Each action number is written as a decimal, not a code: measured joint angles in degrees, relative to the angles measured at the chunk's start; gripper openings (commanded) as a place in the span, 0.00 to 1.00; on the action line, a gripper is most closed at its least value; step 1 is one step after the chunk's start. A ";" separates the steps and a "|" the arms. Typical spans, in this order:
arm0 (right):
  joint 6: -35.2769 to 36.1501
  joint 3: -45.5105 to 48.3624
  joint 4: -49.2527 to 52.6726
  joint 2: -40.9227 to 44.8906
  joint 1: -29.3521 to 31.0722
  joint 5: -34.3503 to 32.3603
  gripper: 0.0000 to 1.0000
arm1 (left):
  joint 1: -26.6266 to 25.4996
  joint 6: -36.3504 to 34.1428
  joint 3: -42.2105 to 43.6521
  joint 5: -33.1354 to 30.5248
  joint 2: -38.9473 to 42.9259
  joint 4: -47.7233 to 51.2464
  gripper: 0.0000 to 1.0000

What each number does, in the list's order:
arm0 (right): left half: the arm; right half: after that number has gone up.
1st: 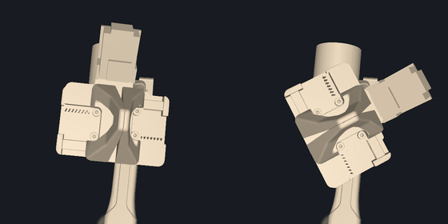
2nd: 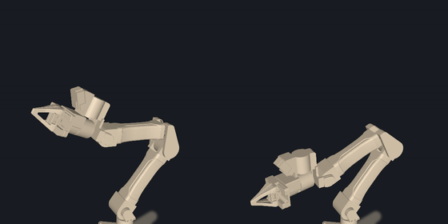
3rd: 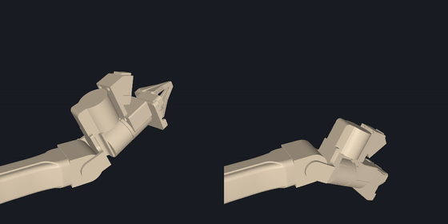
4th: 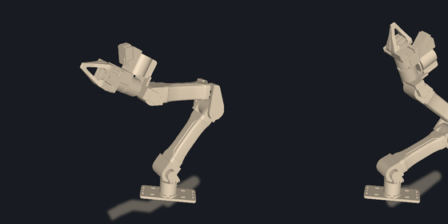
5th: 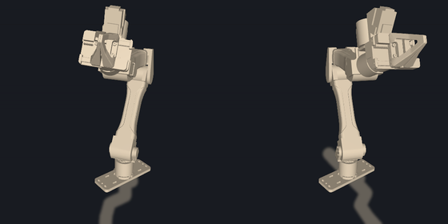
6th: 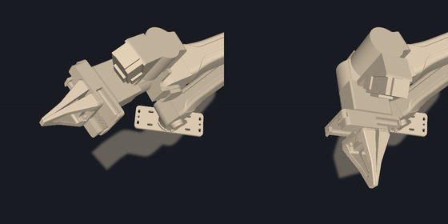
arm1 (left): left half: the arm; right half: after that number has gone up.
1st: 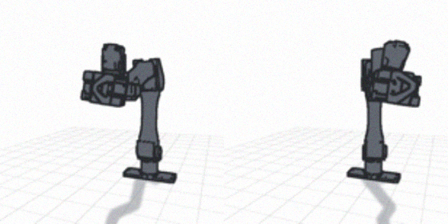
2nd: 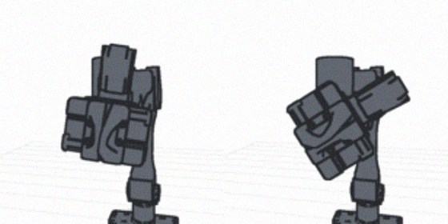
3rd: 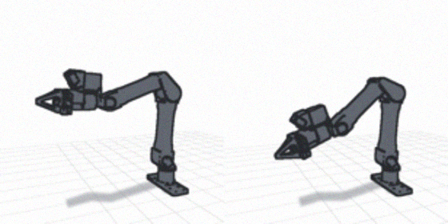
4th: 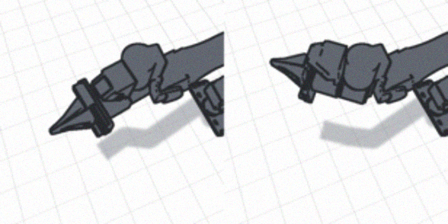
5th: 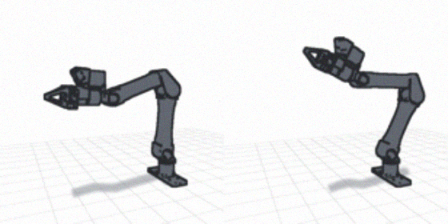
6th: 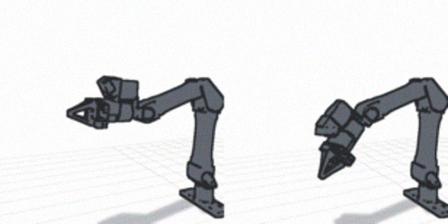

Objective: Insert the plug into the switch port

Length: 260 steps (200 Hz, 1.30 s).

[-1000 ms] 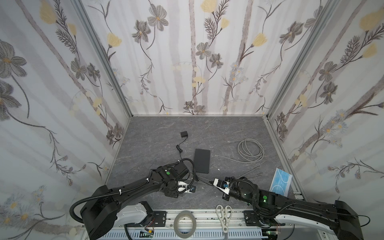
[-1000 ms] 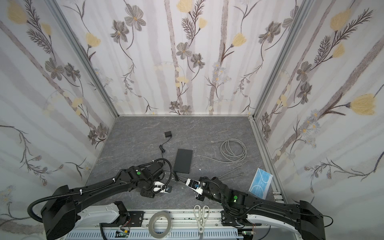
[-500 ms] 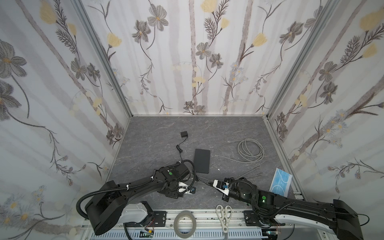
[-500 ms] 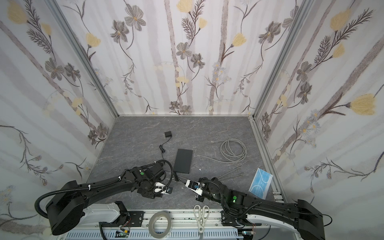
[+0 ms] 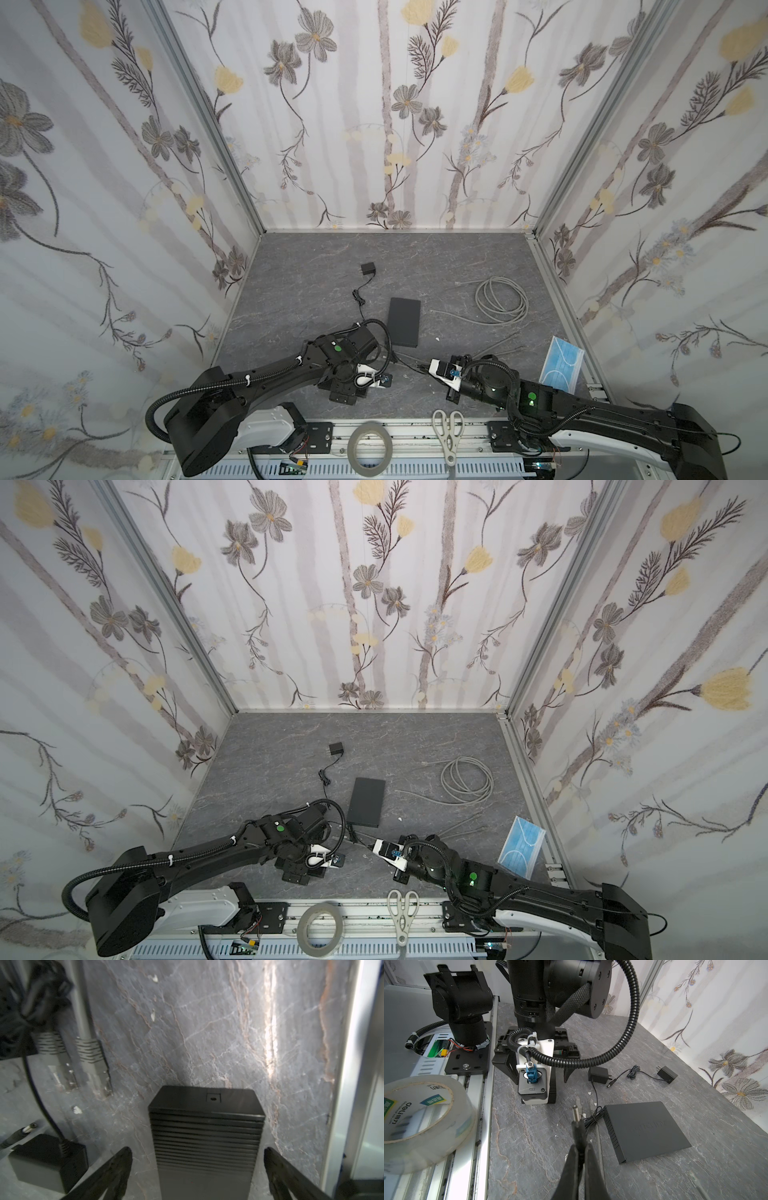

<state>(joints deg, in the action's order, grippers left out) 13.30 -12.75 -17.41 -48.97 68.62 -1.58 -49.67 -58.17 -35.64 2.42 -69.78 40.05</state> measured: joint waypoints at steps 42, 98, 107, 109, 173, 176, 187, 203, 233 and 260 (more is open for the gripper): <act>-0.85 -1.29 1.88 0.90 0.07 1.22 0.00 | -0.28 0.24 1.20 -0.55 6.51 -1.70 1.00; -2.34 -3.23 3.96 -0.13 1.25 1.86 0.00 | -0.50 11.65 -1.95 -5.07 18.97 -10.03 1.00; -2.38 -3.52 4.28 -0.52 1.53 1.86 0.00 | -0.52 16.81 -4.44 -7.19 20.59 -11.78 1.00; -2.40 -3.56 4.33 -0.59 1.57 1.86 0.00 | -0.55 18.32 -5.16 -7.85 20.87 -12.17 1.00; -4.31 -3.45 1.07 -8.39 3.28 3.28 0.00 | 6.62 57.27 -18.69 -21.03 22.18 -9.35 1.00; -4.33 -3.65 0.96 -9.25 3.39 3.34 0.00 | 6.91 58.47 -18.78 -20.72 22.01 -8.63 1.00; -4.48 -4.70 0.92 -12.20 3.54 3.43 0.00 | 7.74 62.55 -18.88 -19.04 20.92 -6.36 1.00; -4.83 -7.34 1.11 -17.18 3.85 3.65 0.00 | 9.07 67.56 -18.86 -17.07 19.43 -2.47 0.94; -4.90 -11.63 1.64 -25.79 4.17 4.24 0.00 | 11.43 77.92 -15.96 -14.23 17.16 1.14 1.00; -4.87 -16.00 3.48 -32.98 4.52 6.03 0.00 | 11.72 87.78 -9.18 -13.79 19.47 0.44 1.00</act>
<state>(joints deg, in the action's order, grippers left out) 8.43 -28.75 -13.93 -81.95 73.14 4.45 -37.95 29.61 -44.82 -11.38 -50.30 40.49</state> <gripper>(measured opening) 0.063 0.997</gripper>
